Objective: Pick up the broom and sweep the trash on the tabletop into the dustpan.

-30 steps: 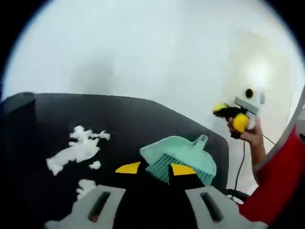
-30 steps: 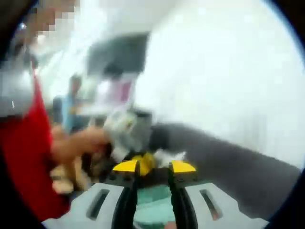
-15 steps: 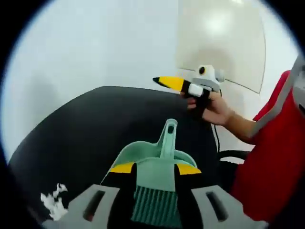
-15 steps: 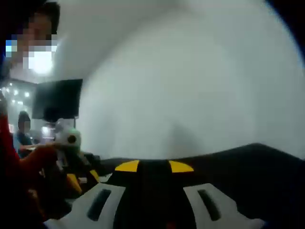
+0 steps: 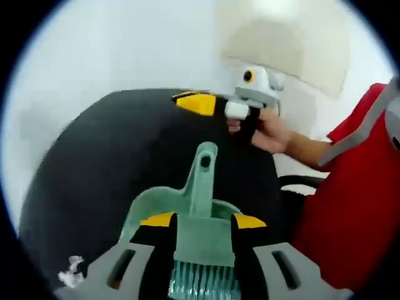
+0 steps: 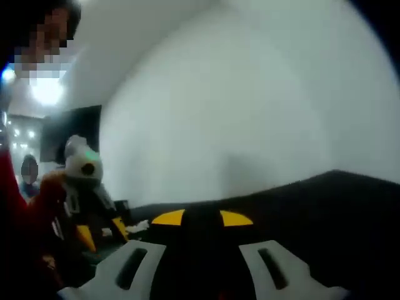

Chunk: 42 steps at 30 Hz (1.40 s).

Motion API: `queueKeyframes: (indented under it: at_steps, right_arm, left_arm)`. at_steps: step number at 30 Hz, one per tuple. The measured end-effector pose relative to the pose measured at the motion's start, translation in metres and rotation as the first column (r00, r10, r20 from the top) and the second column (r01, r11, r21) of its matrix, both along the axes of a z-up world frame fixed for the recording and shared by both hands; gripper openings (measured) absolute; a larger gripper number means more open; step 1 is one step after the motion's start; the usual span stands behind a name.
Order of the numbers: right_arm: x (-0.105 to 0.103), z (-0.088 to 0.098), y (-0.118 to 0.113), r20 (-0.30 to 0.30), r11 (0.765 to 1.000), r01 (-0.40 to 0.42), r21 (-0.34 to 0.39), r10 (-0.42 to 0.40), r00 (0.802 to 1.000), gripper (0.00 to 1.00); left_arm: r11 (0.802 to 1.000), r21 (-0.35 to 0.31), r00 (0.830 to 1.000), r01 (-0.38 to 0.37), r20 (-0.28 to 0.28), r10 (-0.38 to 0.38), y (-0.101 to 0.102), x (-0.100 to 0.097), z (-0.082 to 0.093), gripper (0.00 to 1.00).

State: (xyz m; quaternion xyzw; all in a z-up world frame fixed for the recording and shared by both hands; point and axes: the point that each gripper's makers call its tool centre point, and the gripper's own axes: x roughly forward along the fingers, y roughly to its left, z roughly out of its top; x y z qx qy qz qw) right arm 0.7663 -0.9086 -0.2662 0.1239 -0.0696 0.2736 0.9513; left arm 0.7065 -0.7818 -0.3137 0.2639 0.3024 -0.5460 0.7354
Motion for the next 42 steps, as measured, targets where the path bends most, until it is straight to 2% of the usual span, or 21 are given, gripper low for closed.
queueKeyframes:
  at_steps: [3, 5, 7, 8, 10, 13, 15, 17, 19, 20, 22, 23, 25, 27, 31, 35, 37, 38, 39, 40, 42]
  right_arm:
    - [0.000, 0.001, -0.002, 0.000, 1.000, -0.001, 0.018, 0.001, 1.000, 0.22]
    - [0.001, 0.001, -0.003, -0.005, 1.000, -0.002, 0.027, 0.002, 1.000, 0.22]
    - [0.001, 0.001, -0.002, -0.005, 1.000, -0.006, 0.029, 0.006, 1.000, 0.22]
    - [0.001, 0.001, -0.001, -0.006, 1.000, -0.009, 0.029, 0.009, 1.000, 0.22]
    - [0.000, 0.001, 0.000, -0.006, 1.000, -0.014, 0.028, 0.014, 1.000, 0.22]
    - [-0.001, 0.002, 0.000, 0.001, 0.999, -0.020, 0.030, 0.020, 1.000, 0.22]
    - [-0.002, 0.002, 0.000, 0.004, 0.999, -0.021, 0.034, 0.021, 1.000, 0.22]
    - [-0.003, 0.003, 0.000, 0.007, 0.999, -0.023, 0.034, 0.023, 1.000, 0.22]
    - [-0.003, 0.003, 0.000, 0.010, 0.999, -0.024, 0.032, 0.024, 1.000, 0.22]
    - [-0.003, 0.003, 0.000, 0.011, 0.999, -0.026, 0.031, 0.026, 1.000, 0.22]
    - [-0.004, 0.003, 0.001, 0.012, 0.999, -0.028, 0.029, 0.028, 1.000, 0.22]
    - [-0.004, 0.002, 0.002, 0.013, 0.999, -0.029, 0.027, 0.029, 1.000, 0.22]
    - [-0.005, 0.003, 0.002, 0.016, 0.999, -0.031, 0.026, 0.030, 0.999, 0.22]
    - [-0.005, 0.003, 0.002, 0.019, 0.999, -0.031, 0.030, 0.030, 0.999, 0.22]
    - [-0.005, 0.003, 0.003, 0.020, 0.999, -0.037, 0.034, 0.036, 0.999, 0.22]
    - [-0.006, 0.004, 0.004, 0.022, 0.999, -0.041, 0.035, 0.040, 0.999, 0.22]
    - [-0.006, 0.004, 0.004, 0.025, 0.998, -0.042, 0.037, 0.041, 0.999, 0.22]
    - [-0.006, 0.005, 0.004, 0.026, 0.998, -0.043, 0.039, 0.042, 0.999, 0.22]
    - [-0.007, 0.005, 0.004, 0.026, 0.998, -0.045, 0.040, 0.044, 0.999, 0.22]
    - [-0.007, 0.005, 0.004, 0.027, 0.998, -0.047, 0.042, 0.046, 0.999, 0.22]
    - [-0.007, 0.005, 0.004, 0.027, 0.998, -0.049, 0.045, 0.048, 0.998, 0.22]
  left_arm:
    - [0.997, -0.002, 0.995, -0.081, 0.061, 0.081, -0.004, -0.013, 0.006, 0.33]
    - [0.993, 0.034, 0.990, -0.117, 0.083, 0.114, -0.001, -0.017, 0.000, 0.31]
    - [0.988, 0.090, 0.984, -0.126, 0.141, 0.113, 0.001, -0.016, -0.006, 0.25]
    - [0.983, 0.086, 0.978, -0.164, 0.144, 0.150, 0.000, -0.014, -0.008, 0.25]
    - [0.980, 0.107, 0.974, -0.168, 0.172, 0.148, -0.004, -0.013, -0.014, 0.27]
    - [0.966, 0.154, 0.954, -0.207, 0.251, 0.165, -0.003, -0.007, -0.017, 0.27]
    - [0.956, 0.168, 0.941, -0.239, 0.283, 0.185, -0.004, 0.000, -0.018, 0.28]
    - [0.949, 0.194, 0.930, -0.250, 0.319, 0.180, -0.004, 0.005, -0.020, 0.30]
    - [0.942, 0.212, 0.926, -0.259, 0.333, 0.180, -0.004, 0.005, -0.024, 0.30]
    - [0.933, 0.234, 0.916, -0.275, 0.360, 0.179, -0.001, 0.007, -0.025, 0.31]
    - [0.931, 0.249, 0.909, -0.267, 0.386, 0.157, -0.003, 0.007, -0.028, 0.31]
    - [0.929, 0.258, 0.897, -0.263, 0.419, 0.138, -0.004, 0.010, -0.027, 0.31]
    - [0.923, 0.265, 0.864, -0.281, 0.489, 0.123, -0.004, 0.017, -0.025, 0.30]
    - [0.922, 0.264, 0.824, -0.282, 0.560, 0.092, -0.007, 0.022, -0.022, 0.29]
    - [0.924, 0.243, 0.801, -0.297, 0.590, 0.102, -0.008, 0.025, -0.025, 0.28]
    - [0.923, 0.235, 0.791, -0.303, 0.602, 0.107, -0.011, 0.028, -0.028, 0.23]
    - [0.929, 0.241, 0.770, -0.282, 0.634, 0.070, -0.014, 0.033, -0.028, 0.18]
    - [0.929, 0.242, 0.748, -0.281, 0.661, 0.054, -0.015, 0.035, -0.026, 0.16]
    - [0.929, 0.237, 0.734, -0.283, 0.677, 0.050, -0.016, 0.036, -0.025, 0.14]
    - [0.931, 0.229, 0.726, -0.283, 0.686, 0.052, -0.015, 0.037, -0.023, 0.12]
    - [0.940, 0.209, 0.729, -0.269, 0.682, 0.057, -0.015, 0.038, -0.023, 0.12]
